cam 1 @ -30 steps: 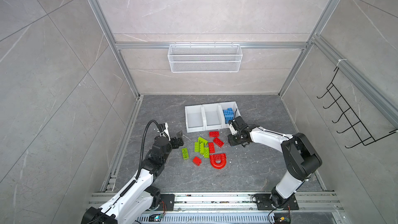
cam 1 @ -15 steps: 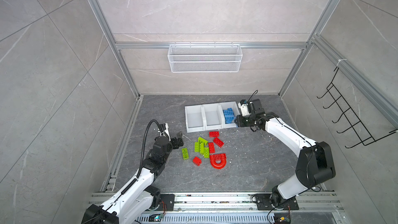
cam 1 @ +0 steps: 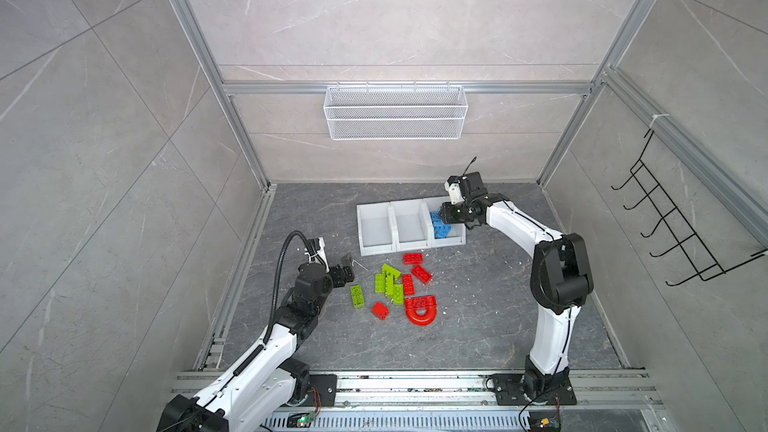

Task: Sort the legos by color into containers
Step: 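Carry the blue brick into the same compartment and release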

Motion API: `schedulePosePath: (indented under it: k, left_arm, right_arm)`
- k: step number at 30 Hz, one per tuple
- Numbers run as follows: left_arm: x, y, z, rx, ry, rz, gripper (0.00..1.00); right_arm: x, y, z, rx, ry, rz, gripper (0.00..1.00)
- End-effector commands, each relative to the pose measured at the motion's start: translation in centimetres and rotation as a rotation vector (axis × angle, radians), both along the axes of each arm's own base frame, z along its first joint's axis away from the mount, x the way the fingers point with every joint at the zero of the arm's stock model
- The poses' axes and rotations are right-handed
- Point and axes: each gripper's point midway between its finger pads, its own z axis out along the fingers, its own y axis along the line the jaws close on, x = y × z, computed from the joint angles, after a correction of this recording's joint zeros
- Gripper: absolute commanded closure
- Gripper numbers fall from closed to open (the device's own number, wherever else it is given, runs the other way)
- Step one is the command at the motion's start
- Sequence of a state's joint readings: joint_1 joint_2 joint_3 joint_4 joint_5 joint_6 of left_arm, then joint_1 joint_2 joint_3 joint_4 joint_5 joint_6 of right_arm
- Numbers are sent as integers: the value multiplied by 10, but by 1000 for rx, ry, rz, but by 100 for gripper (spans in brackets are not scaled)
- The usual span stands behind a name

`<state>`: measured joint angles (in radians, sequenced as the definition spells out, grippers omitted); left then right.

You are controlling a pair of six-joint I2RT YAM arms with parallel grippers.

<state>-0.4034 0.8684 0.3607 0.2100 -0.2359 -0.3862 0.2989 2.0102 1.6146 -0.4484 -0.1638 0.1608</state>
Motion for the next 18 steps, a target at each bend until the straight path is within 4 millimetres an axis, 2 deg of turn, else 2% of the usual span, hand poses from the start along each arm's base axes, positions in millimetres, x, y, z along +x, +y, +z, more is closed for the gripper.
schedulePosePath:
  k: [1,5,8,14,18]
  left_arm:
    - [7,2,18,-10,-52,20,1]
    - [6,1,19,-10,-64,13,1]
    - [5,0,21,-20,-73,9,0]
    - [5,0,21,-23,-73,8,1]
    - [5,0,21,-20,-72,8,1]
  right_arm:
    - [13,-5,-10,-20,5,-26,81]
    - [17,-10,-24,-37,39,-47,79]
    - [17,-7,-24,-12,54,-55,69]
    - [11,-9,-2,3,26,-66,44]
    - [-1,-13,18,7,-4,-74,35]
